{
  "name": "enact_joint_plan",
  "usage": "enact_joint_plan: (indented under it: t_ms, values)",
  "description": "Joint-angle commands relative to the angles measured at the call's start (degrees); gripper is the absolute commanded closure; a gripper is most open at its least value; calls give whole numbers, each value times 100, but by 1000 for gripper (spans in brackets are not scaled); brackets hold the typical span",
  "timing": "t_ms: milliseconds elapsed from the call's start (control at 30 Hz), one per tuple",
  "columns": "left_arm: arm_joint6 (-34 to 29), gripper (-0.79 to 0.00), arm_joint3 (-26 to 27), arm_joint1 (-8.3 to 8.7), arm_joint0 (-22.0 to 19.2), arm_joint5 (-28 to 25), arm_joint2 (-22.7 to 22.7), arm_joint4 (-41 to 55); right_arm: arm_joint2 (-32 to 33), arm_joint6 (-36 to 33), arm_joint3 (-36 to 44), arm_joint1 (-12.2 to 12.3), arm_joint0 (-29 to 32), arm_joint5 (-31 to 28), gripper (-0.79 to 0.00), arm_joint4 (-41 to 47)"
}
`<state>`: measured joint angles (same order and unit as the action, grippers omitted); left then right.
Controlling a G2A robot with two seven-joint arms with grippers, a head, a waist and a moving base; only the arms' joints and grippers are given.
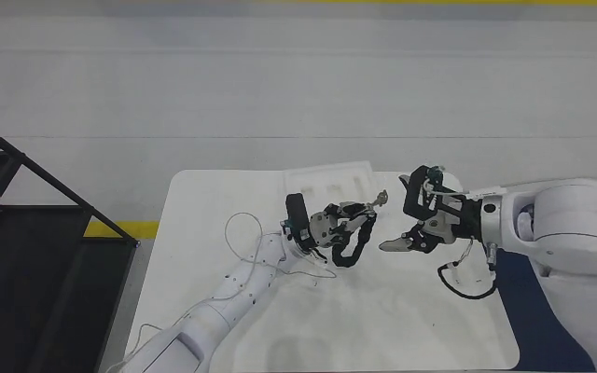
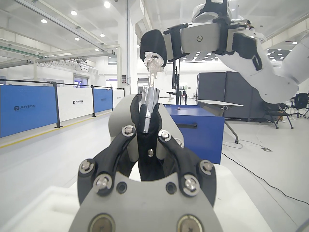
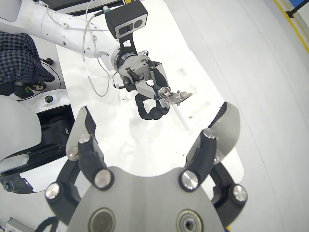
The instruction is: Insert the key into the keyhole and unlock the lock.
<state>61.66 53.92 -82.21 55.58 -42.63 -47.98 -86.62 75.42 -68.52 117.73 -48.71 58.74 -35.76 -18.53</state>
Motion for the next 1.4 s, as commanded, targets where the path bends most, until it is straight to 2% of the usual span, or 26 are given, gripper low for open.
enact_joint_plan:
  t_ms: [0,233,333,500,867,1033,1367]
  values:
    - [-166,0,217,96,65,-166,-59,-9,-59,-231,-152,68,10,231,-785,-34]
    - [-525,0,620,290,186,-524,-138,-38,-59,-231,-152,68,10,231,-785,-34]
    - [-653,0,690,320,197,-653,-96,-6,-59,-231,-152,68,10,231,-785,-34]
    - [-846,0,746,322,161,-843,18,66,-155,203,-122,69,108,-41,-785,-415]
    - [-1457,0,669,265,194,-588,42,578,-340,784,-163,75,206,-243,-785,-960]
    - [-1717,0,662,258,219,-510,12,761,-358,782,-146,104,224,-421,-785,-977]
    - [-1824,0,641,278,217,-469,-71,833,-459,688,-102,155,151,-688,-785,-1027]
